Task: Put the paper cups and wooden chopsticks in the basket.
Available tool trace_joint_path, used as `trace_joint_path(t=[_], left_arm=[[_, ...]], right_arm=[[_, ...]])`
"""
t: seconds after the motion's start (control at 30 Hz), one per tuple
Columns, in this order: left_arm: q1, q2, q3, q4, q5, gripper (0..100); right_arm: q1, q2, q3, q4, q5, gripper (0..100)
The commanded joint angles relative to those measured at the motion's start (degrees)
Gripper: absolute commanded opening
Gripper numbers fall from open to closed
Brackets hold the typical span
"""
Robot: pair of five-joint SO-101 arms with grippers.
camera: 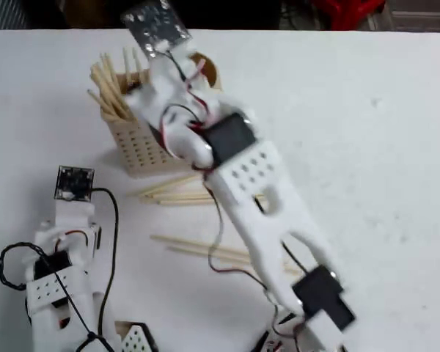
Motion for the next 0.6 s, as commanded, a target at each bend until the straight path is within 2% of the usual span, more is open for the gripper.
trace_joint_path(t=[0.0, 0.1, 0.23, 0.33, 0.47, 0.57], left_arm=[[-0.4, -1.1, -0.4, -1.0, 0.5, 17], [-0.4, -1.1, -0.4, -1.0, 0.5, 17], [-0.4, -1.1, -0.4, -1.0, 0.5, 17], [-0.4, -1.1, -0.4, -1.0, 0.5, 17], [-0.4, -1.1, -0.4, -1.0, 0.5, 17], [-0.4, -1.1, -0.4, -1.0, 0.5, 17]], right_arm=[[0.9, -9.2, -2.5, 14.4, 7.2, 20.8], [1.0, -13.2, -1.1, 23.1, 16.1, 19.7], [5.1, -18.7, 9.1, 25.7, 17.6, 11.8], [11.4, -23.2, 23.3, 18.5, 17.3, 7.4], [19.1, -26.1, 45.2, 2.7, 17.1, 3.4], [23.6, -25.1, 59.1, -11.8, 11.3, 1.6]])
